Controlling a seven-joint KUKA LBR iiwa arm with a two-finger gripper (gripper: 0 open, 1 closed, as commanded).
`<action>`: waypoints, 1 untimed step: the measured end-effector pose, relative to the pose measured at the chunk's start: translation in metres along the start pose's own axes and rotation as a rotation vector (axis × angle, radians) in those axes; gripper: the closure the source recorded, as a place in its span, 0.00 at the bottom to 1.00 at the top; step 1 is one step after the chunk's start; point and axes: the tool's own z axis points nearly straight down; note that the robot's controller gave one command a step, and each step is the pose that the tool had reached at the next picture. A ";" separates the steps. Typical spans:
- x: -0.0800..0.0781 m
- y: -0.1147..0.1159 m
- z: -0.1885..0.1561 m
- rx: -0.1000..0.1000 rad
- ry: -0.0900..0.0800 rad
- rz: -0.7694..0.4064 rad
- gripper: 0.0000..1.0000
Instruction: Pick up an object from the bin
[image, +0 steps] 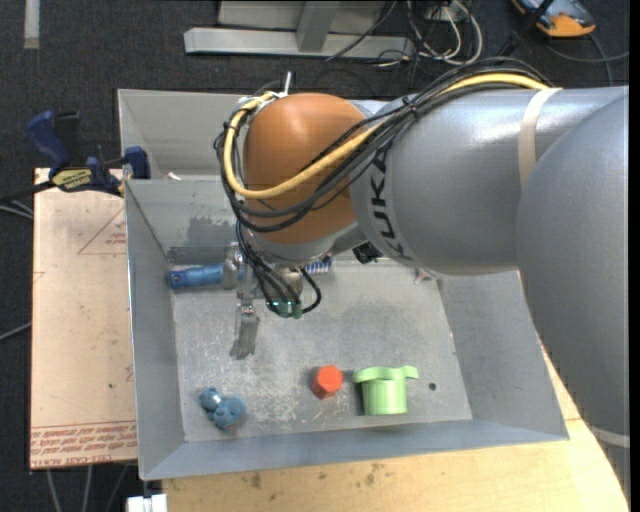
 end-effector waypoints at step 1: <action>0.052 -0.103 0.031 0.002 -0.004 0.250 0.00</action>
Offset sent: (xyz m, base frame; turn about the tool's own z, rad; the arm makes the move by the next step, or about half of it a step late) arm -0.0512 -0.1005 -0.0292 0.2479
